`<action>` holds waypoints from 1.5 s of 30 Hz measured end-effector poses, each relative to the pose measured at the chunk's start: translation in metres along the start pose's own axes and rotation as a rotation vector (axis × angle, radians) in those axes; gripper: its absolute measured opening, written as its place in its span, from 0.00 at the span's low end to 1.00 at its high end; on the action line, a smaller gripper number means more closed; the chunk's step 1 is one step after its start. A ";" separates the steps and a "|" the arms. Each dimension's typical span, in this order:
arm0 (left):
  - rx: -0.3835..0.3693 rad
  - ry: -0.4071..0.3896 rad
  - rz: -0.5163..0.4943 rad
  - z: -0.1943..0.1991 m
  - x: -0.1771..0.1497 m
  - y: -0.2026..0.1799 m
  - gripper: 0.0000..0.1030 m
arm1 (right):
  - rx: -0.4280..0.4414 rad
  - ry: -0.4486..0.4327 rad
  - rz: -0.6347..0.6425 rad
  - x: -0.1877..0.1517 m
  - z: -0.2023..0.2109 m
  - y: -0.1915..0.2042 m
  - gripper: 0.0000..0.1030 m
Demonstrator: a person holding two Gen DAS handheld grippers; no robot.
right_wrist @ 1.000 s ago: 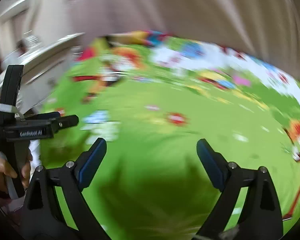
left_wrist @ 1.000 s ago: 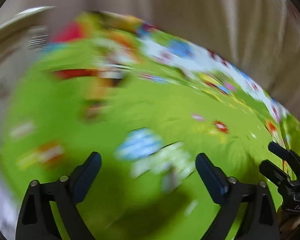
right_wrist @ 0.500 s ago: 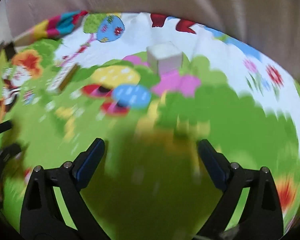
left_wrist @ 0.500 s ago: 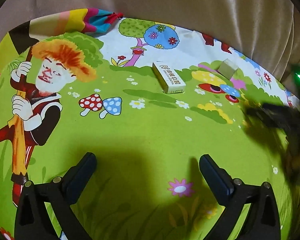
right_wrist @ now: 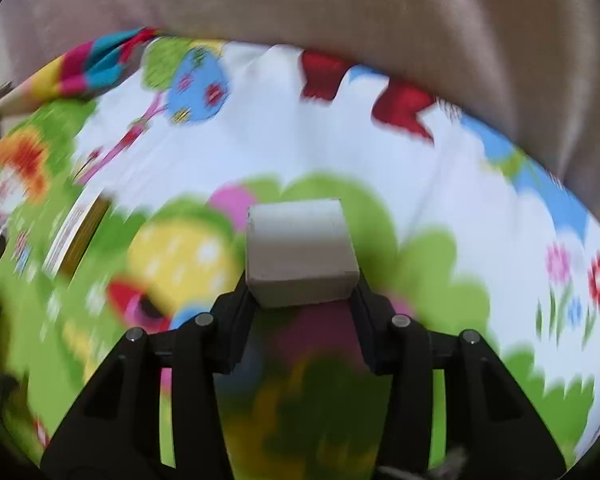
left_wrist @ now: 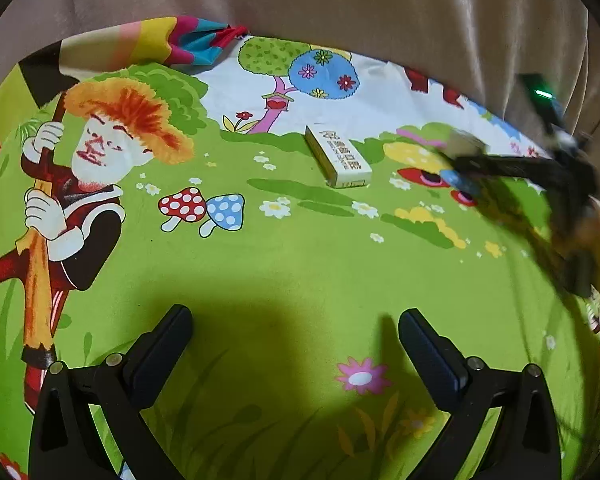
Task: Organize rigid objects
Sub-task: 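Grasp the white DING ZHI DENTAL box with left tool while right tool holds the cube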
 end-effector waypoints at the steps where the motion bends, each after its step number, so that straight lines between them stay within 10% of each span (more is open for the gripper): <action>1: 0.026 0.012 -0.021 -0.002 0.000 -0.003 1.00 | 0.004 0.001 0.010 -0.014 0.011 0.004 0.48; 9: 0.031 0.062 -0.076 -0.034 0.037 -0.019 1.00 | 0.003 0.001 -0.014 -0.127 0.096 0.029 0.49; 15: 0.066 0.056 -0.029 -0.090 0.104 -0.035 1.00 | -0.032 -0.040 -0.023 -0.147 0.107 0.033 0.49; 17: 0.063 0.027 -0.044 -0.093 0.111 -0.043 0.87 | -0.025 -0.041 -0.032 -0.150 0.109 0.031 0.50; 19: 0.033 -0.001 -0.101 -0.083 0.105 -0.057 0.38 | -0.024 -0.041 -0.034 -0.150 0.109 0.029 0.50; 20: 0.019 0.000 -0.132 -0.077 0.098 -0.065 0.32 | -0.027 -0.041 -0.032 -0.150 0.109 0.030 0.50; 29: -0.117 -0.031 -0.312 -0.004 0.002 -0.088 0.34 | -0.007 -0.026 -0.018 -0.147 0.102 0.036 0.74; 33: -0.096 0.009 -0.212 -0.015 0.014 -0.073 0.81 | -0.002 -0.021 -0.033 -0.146 0.100 0.033 0.80; 45: -0.067 -0.008 -0.218 -0.018 0.017 -0.074 0.72 | -0.047 -0.011 -0.066 -0.132 0.088 0.028 0.84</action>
Point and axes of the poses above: each gripper's, at about its wrist camera, not at the fingertips, and z roughly against the way its jaws point, y to its left, x to its top, the point moved 2 cm from there along -z, roughly the way its jaws point
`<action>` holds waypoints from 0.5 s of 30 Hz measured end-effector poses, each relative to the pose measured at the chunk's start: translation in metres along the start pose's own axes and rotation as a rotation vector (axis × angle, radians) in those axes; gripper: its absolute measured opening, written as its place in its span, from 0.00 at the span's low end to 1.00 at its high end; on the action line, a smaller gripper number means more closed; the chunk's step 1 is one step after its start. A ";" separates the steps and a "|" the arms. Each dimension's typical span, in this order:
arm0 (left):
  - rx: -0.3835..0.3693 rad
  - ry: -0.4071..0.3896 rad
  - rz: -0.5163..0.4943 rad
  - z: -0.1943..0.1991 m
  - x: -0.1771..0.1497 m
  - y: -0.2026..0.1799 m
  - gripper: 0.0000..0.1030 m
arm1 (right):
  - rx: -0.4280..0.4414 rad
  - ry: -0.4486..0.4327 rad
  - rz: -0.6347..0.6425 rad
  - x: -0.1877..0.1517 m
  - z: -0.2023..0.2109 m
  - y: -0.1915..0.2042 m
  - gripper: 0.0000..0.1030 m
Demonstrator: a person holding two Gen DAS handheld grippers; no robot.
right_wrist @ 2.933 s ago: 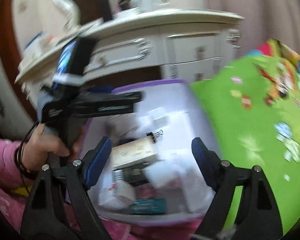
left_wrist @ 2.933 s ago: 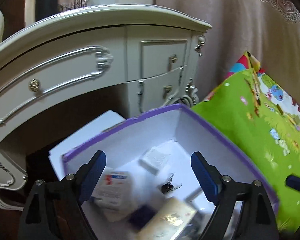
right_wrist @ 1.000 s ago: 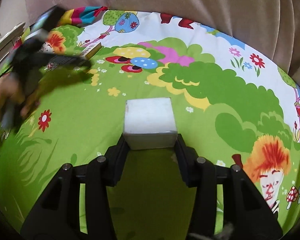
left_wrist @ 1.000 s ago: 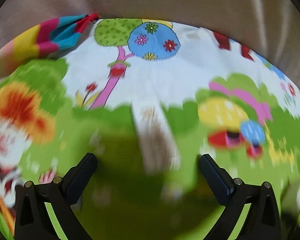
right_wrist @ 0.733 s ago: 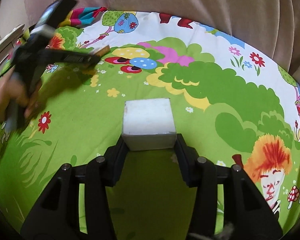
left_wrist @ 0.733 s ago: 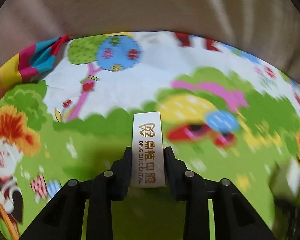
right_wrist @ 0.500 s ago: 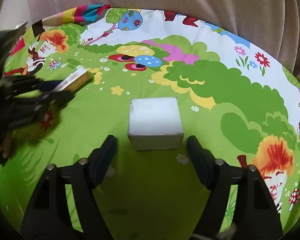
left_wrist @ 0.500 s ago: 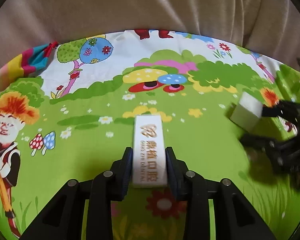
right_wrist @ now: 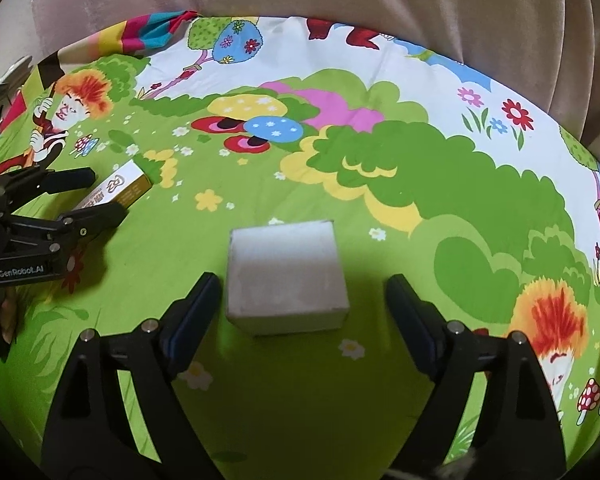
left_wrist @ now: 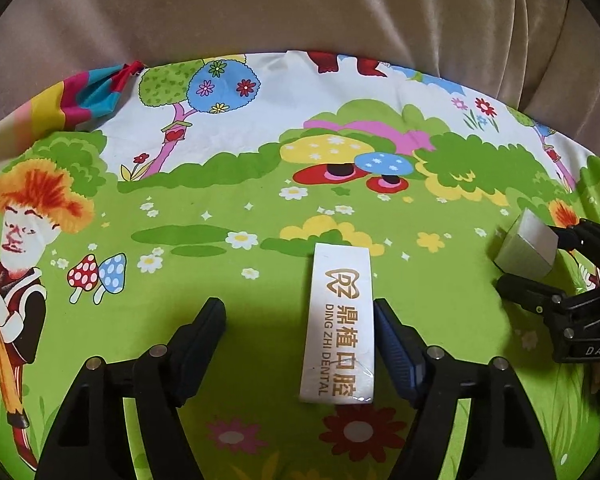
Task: Organize rigid objects
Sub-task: 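Grasp the white DING ZHI DENTAL box with left tool while right tool holds the cube, then lift and carry the dental box and white cube over to the storage box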
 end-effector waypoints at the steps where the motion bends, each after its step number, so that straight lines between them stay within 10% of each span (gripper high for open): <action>1: 0.000 0.000 -0.001 0.000 -0.001 0.000 0.72 | -0.001 -0.002 -0.002 -0.001 0.001 0.000 0.82; 5: -0.015 -0.002 -0.009 0.001 -0.001 0.000 0.67 | -0.016 -0.014 -0.027 -0.001 0.003 -0.005 0.69; 7: -0.035 -0.013 -0.052 0.003 -0.001 -0.008 0.45 | -0.035 -0.030 -0.033 -0.001 0.007 -0.006 0.47; 9: -0.028 -0.014 -0.075 0.011 -0.008 -0.021 0.31 | -0.062 -0.030 -0.036 -0.002 0.008 -0.004 0.46; 15: -0.114 0.033 -0.058 0.063 -0.066 -0.053 0.30 | -0.067 -0.026 -0.102 -0.058 0.055 0.026 0.47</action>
Point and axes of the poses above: each gripper's, at about its wrist camera, not at the fingertips, and z roughly against the way its jaws point, y to its left, x to its top, the point moved 2 cm from there along -z, roughly the way its jaws point
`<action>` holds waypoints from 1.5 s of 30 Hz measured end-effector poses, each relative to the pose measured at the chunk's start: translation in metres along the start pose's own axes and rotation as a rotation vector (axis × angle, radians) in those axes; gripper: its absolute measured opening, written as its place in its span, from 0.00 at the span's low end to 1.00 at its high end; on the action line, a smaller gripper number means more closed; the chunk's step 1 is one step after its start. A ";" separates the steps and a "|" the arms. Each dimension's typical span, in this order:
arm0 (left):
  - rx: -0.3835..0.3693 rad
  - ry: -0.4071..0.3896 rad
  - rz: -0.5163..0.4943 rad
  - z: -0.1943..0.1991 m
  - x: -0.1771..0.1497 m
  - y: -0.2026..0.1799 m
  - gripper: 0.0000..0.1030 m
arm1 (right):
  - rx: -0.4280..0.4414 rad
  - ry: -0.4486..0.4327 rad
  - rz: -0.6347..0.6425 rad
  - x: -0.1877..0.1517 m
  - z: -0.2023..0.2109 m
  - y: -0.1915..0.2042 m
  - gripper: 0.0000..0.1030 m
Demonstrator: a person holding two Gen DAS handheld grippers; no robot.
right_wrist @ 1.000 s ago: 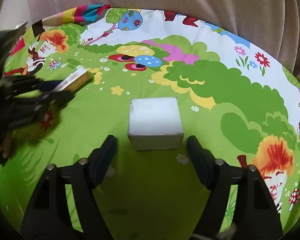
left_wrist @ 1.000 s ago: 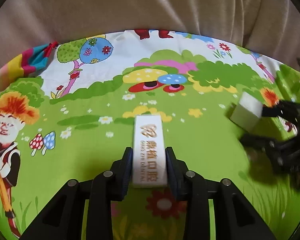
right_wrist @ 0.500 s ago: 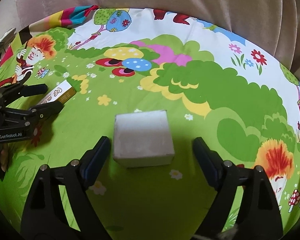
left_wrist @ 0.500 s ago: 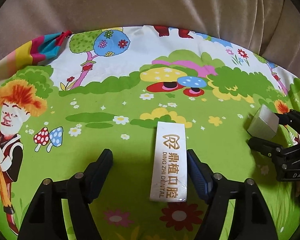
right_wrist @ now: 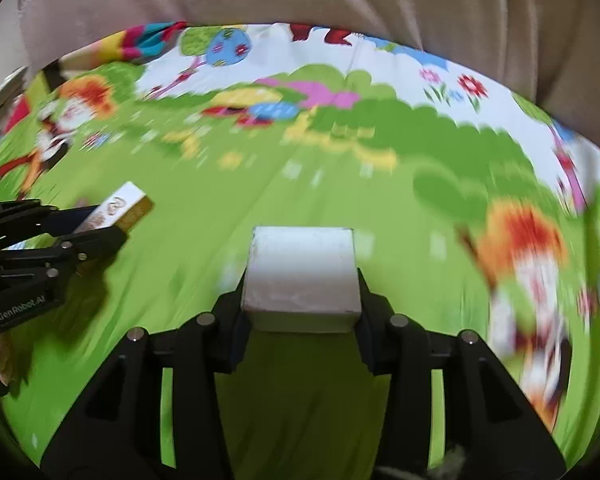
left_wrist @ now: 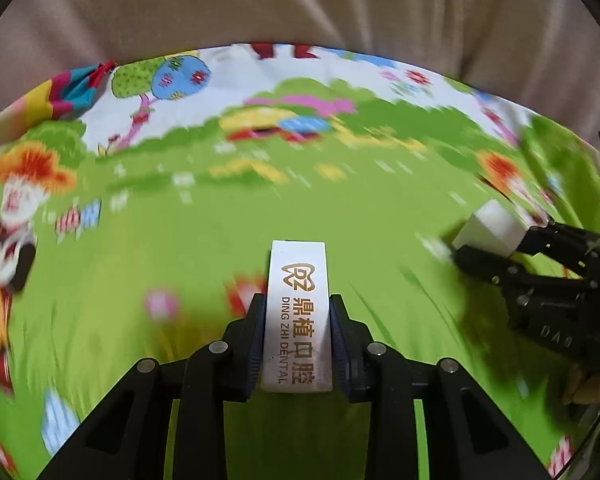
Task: Organize rigid objects
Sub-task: 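Lift and carry the dental box and white cube over to the storage box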
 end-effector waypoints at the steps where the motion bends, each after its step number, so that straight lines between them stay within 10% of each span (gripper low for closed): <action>1: -0.020 -0.006 0.009 0.009 -0.013 -0.006 0.30 | 0.006 -0.005 -0.017 -0.016 0.013 0.004 0.47; 7: -0.033 -0.197 0.056 0.096 -0.045 -0.036 0.30 | 0.042 -0.156 -0.083 -0.070 0.103 0.020 0.47; 14: 0.097 -0.753 0.000 0.268 -0.052 -0.063 0.30 | -0.055 -0.717 0.005 -0.075 0.279 0.052 0.47; 19: 0.133 -0.968 -0.001 0.334 -0.066 -0.065 0.31 | -0.156 -1.043 0.035 -0.088 0.362 0.079 0.47; 45: 0.285 -0.812 0.190 0.353 -0.174 0.036 0.31 | 0.177 -0.843 0.389 -0.090 0.330 0.225 0.47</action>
Point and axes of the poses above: each gripper's, at about its wrist camera, not at the fingertips, and z roughly against the way its jaws point, y to its left, x to its top, the point moved 2 cm from there along -z, roughly the way its jaws point
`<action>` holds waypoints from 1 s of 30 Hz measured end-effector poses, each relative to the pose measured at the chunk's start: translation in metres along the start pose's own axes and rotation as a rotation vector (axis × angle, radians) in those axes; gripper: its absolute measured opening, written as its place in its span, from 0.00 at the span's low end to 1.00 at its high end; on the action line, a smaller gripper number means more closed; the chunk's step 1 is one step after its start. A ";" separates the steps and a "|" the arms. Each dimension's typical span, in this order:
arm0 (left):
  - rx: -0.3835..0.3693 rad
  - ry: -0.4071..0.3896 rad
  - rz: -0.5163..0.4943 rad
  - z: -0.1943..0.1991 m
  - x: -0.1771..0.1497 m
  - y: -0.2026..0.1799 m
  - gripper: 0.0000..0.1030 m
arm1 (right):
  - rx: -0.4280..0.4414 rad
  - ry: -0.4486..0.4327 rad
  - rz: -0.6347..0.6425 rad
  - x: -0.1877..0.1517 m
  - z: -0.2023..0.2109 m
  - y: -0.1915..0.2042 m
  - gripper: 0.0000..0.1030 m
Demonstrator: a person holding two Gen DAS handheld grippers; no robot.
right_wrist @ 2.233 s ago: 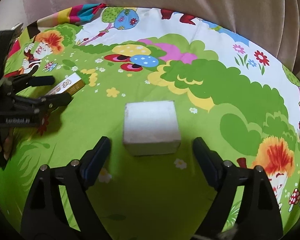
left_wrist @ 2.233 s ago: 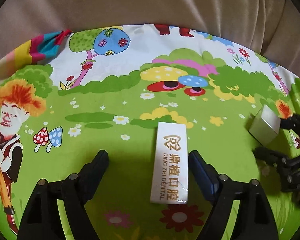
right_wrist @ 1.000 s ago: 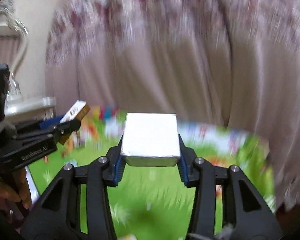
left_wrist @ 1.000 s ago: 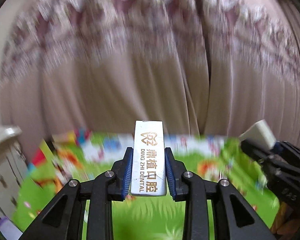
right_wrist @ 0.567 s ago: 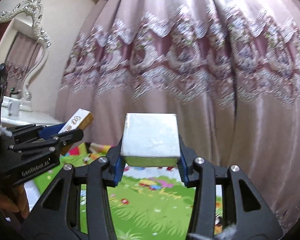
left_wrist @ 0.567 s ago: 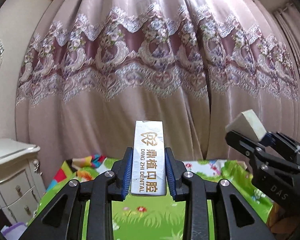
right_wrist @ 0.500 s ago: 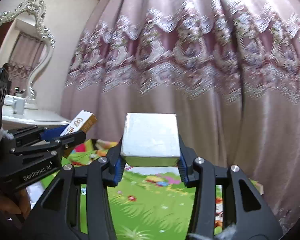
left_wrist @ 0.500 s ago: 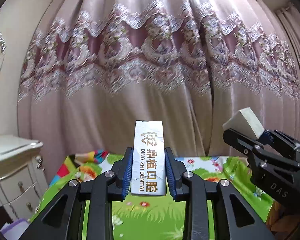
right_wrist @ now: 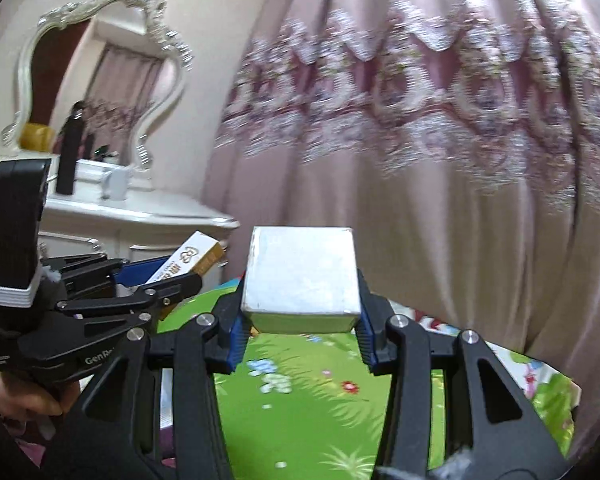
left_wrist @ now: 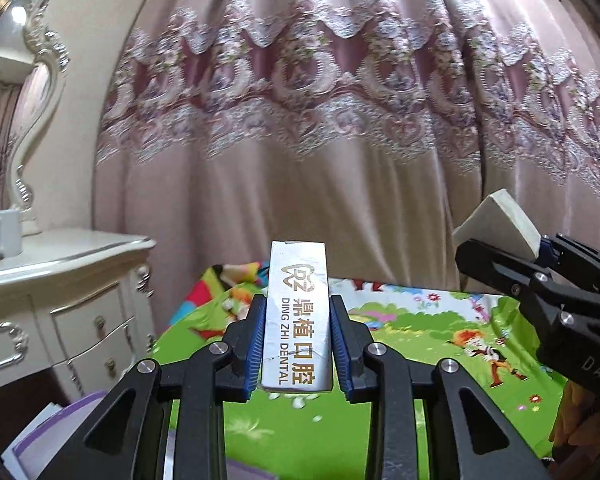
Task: Organize rigid objects
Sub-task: 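Lift and carry the dental box and white cube over to the storage box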
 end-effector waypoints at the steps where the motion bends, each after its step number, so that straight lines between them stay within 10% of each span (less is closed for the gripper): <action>1: 0.009 0.007 0.006 0.001 -0.001 0.005 0.31 | 0.023 0.011 0.006 0.000 -0.004 0.006 0.47; 30: 0.335 0.392 0.351 0.023 -0.119 0.172 0.31 | 0.528 0.444 0.256 -0.053 -0.110 0.184 0.47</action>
Point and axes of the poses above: each gripper's, at about its wrist camera, not at the fingertips, and z roughly against the way its jaws point, y to its left, x to its top, the point moved 2 cm from there along -z, roughly the way its jaws point
